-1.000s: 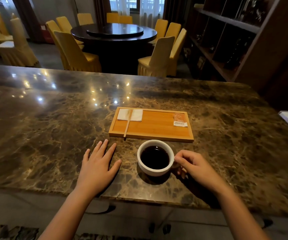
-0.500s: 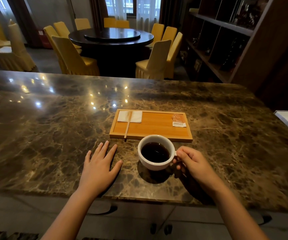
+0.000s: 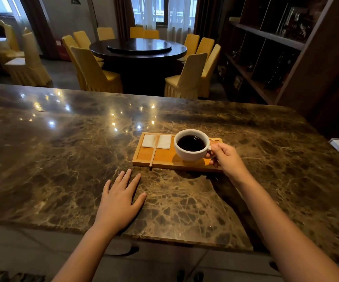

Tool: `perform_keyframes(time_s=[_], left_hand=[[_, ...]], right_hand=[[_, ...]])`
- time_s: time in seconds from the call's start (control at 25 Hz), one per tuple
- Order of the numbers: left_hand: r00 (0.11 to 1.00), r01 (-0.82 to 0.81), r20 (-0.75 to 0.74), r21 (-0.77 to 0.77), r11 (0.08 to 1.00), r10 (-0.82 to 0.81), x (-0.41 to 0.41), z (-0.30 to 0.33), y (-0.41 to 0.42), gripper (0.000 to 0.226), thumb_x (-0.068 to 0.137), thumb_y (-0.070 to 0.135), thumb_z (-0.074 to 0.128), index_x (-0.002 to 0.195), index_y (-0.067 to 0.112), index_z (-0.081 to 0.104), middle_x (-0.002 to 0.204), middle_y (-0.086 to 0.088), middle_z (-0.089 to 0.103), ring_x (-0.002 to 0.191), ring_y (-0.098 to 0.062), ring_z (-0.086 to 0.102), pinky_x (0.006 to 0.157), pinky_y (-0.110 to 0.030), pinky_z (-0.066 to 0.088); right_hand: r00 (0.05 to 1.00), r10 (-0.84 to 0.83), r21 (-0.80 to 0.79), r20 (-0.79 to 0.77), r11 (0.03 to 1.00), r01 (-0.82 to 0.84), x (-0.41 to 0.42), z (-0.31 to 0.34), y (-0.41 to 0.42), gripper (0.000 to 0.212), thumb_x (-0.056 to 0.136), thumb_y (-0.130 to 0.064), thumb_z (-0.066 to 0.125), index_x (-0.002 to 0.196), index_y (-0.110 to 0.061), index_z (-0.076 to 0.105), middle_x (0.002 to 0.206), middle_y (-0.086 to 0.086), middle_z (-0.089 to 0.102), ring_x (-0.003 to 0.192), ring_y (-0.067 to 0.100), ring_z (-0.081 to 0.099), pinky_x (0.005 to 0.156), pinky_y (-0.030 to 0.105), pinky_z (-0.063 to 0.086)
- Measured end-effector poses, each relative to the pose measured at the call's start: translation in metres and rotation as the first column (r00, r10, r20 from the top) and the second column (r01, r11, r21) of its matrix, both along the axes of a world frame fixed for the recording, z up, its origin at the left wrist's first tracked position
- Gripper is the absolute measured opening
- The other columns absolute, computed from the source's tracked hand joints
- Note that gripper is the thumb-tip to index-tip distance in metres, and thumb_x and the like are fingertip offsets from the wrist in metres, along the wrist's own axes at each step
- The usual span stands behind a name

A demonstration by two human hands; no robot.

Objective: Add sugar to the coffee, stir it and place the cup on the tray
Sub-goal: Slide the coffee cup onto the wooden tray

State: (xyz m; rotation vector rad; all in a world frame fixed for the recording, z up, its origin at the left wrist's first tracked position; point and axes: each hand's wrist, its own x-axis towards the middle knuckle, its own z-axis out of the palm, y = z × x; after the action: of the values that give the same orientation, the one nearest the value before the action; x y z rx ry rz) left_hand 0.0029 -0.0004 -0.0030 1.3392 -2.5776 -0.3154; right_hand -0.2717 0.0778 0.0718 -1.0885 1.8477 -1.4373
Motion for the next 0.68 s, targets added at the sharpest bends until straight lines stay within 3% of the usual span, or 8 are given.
perform_keyframes(time_s=[0.16, 0.36, 0.68], left_hand=[[1.000, -0.007, 0.001, 0.000, 1.000, 0.007, 0.000, 0.000, 0.001, 0.077, 0.073, 0.068, 0.006, 0.142, 0.035, 0.013, 0.155, 0.002, 0.007, 0.141, -0.011, -0.002, 0.116, -0.044, 0.000], [1.000, -0.011, 0.012, 0.005, 1.000, 0.011, 0.000, 0.000, 0.001, 0.076, 0.073, 0.068, 0.005, 0.142, 0.036, 0.012, 0.155, 0.003, 0.005, 0.137, -0.006, -0.007, 0.115, -0.043, -0.001], [1.000, -0.011, 0.014, 0.010, 1.000, 0.011, 0.000, 0.002, 0.001, 0.077, 0.073, 0.067, 0.005, 0.143, 0.035, 0.012, 0.156, 0.002, 0.006, 0.141, -0.011, -0.002, 0.115, -0.043, -0.002]], right_hand=[[1.000, -0.018, 0.047, 0.009, 0.999, 0.018, -0.006, -0.014, -0.009, 0.028, 0.098, -0.018, 0.036, 0.087, -0.006, 0.059, 0.072, -0.001, 0.058, 0.057, 0.007, 0.049, 0.051, 0.015, 0.041], [1.000, -0.010, 0.052, 0.022, 0.999, 0.009, -0.006, -0.021, -0.012, 0.029, 0.098, -0.019, 0.036, 0.083, -0.007, 0.058, 0.071, -0.001, 0.058, 0.057, 0.008, 0.050, 0.044, 0.009, 0.041], [0.987, -0.074, 0.170, -0.146, 0.981, 0.099, -0.015, -0.015, -0.027, 0.029, 0.098, -0.022, 0.036, 0.087, -0.009, 0.060, 0.074, 0.006, 0.058, 0.061, 0.015, 0.053, 0.051, 0.021, 0.042]])
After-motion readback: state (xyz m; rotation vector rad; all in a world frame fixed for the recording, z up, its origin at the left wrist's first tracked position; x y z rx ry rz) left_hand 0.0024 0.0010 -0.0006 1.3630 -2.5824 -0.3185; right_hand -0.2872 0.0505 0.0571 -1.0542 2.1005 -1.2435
